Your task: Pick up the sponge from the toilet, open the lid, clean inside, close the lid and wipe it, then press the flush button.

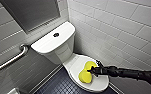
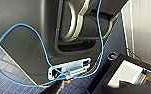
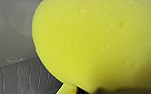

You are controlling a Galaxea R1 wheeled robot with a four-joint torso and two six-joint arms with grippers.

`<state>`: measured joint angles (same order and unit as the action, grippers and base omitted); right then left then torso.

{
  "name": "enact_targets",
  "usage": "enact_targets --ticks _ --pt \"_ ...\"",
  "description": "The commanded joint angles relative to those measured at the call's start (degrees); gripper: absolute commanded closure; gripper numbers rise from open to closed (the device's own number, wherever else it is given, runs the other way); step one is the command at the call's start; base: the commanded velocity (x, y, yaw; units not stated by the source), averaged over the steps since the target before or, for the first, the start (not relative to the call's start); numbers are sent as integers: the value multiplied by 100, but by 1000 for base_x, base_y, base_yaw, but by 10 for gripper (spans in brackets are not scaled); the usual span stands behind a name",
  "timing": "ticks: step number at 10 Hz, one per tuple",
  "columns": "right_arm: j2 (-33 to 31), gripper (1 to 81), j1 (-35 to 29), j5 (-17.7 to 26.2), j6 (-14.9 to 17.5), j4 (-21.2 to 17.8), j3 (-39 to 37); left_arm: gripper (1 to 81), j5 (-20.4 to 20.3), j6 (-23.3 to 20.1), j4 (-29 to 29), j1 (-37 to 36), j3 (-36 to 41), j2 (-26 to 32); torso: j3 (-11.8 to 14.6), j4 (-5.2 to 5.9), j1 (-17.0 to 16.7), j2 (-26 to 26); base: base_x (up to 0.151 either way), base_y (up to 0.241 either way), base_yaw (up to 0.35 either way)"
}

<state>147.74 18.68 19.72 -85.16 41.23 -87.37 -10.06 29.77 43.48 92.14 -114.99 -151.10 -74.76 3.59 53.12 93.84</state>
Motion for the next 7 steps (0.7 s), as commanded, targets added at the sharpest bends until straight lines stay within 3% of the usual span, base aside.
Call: enact_targets --ticks 1,2,4,7 --pt "1153 811 -764 128 -53 96 -1077 10 338 -41 11 300 100 115 0 0 0 0 0 0 0" --pt "1472 811 -764 67 -44 105 -1422 10 338 -33 11 293 91 115 0 0 0 0 0 0 0" --pt "2006 811 -720 -530 -35 113 -2193 10 338 -24 2 301 91 106 0 0 0 0 0 0 0" --pt "2289 811 -422 -645 -18 122 -2653 10 338 -15 2 300 91 89 0 0 0 -2 0 0 0"
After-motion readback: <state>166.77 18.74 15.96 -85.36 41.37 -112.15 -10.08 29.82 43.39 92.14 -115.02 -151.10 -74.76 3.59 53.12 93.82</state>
